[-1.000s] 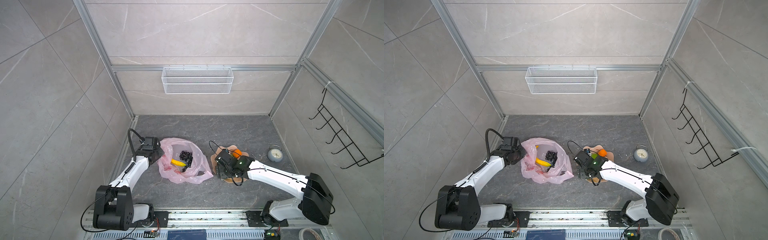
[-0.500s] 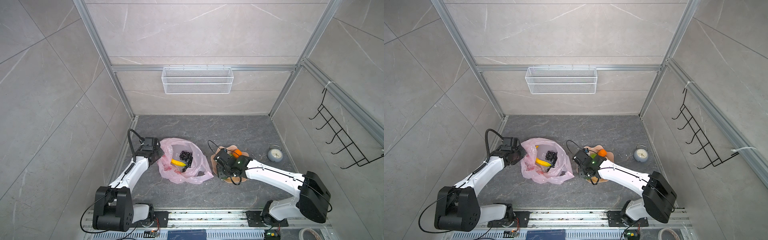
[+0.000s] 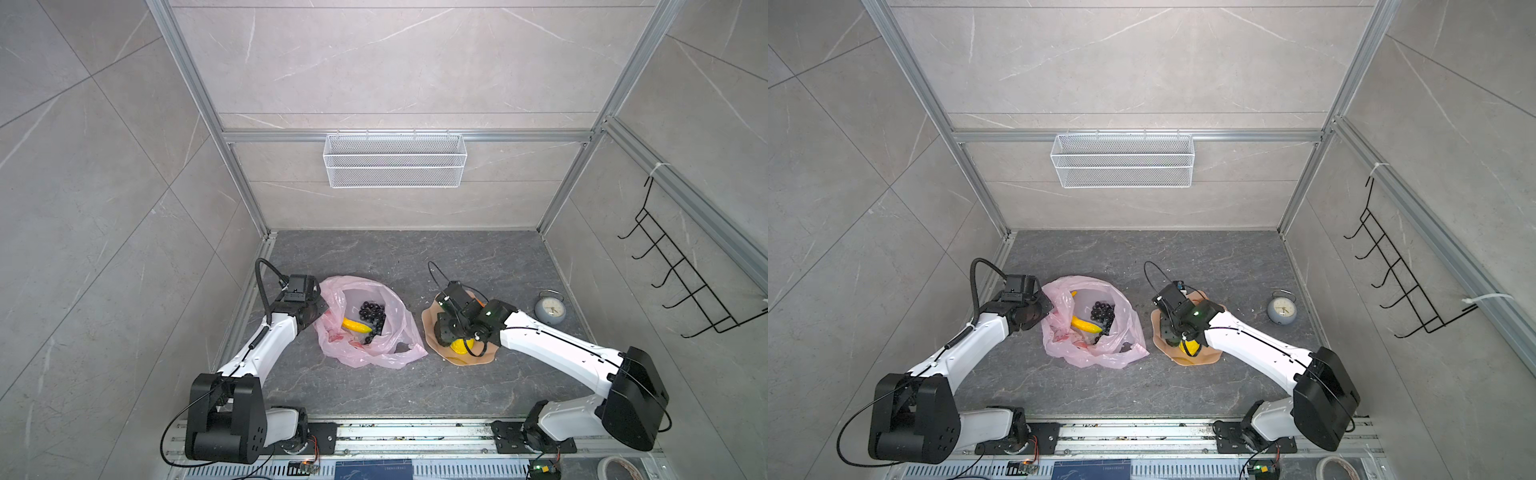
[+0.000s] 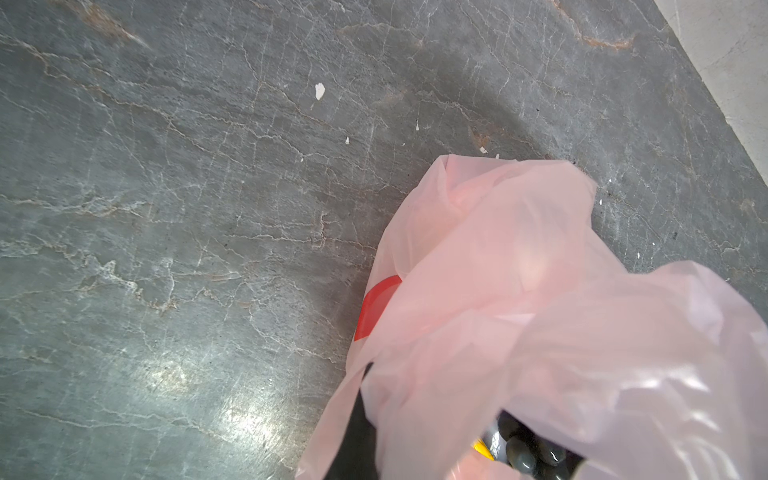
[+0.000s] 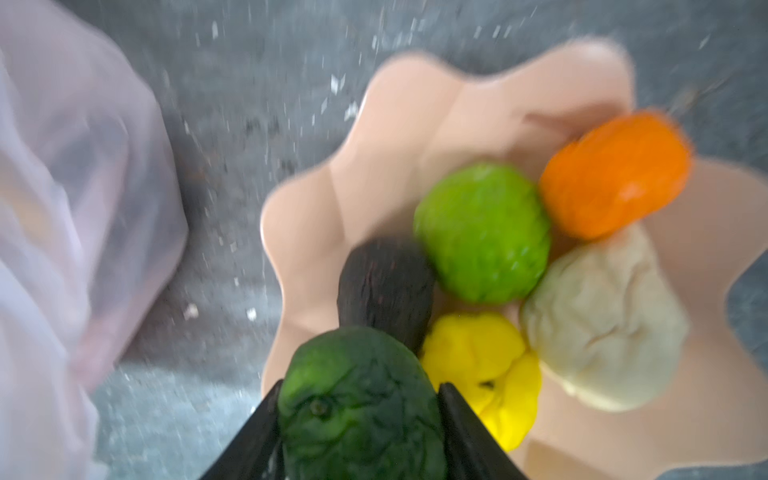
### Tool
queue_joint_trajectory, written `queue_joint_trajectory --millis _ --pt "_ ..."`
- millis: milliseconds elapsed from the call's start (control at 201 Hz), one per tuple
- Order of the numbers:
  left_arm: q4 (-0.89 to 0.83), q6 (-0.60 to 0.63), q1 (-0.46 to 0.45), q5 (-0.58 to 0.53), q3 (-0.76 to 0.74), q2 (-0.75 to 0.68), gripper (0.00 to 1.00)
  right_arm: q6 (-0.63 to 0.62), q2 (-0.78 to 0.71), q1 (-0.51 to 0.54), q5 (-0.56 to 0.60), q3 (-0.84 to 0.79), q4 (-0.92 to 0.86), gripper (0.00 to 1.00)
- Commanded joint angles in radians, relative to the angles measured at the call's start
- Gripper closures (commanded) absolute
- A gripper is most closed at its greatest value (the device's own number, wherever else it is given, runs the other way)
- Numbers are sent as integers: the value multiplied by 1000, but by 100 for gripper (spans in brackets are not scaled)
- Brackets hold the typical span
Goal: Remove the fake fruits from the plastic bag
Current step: 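Raise the open right gripper from the bowl and move it toward the bag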
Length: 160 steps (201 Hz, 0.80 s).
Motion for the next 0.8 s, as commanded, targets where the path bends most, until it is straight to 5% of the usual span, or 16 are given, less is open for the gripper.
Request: queue_joint_trajectory --millis 0,274,538,791 --pt "11 34 -3 13 2 -22 100 -58 67 -51 -15 71 72 46" --pt "14 40 -3 31 0 -34 100 -55 235 -139 -77 177 147 46" --pt "13 46 -3 44 -4 -43 100 -53 297 -161 -22 176 167 46" --pt "27 77 -35 74 13 -40 100 -66 286 -163 1 156 167 31"
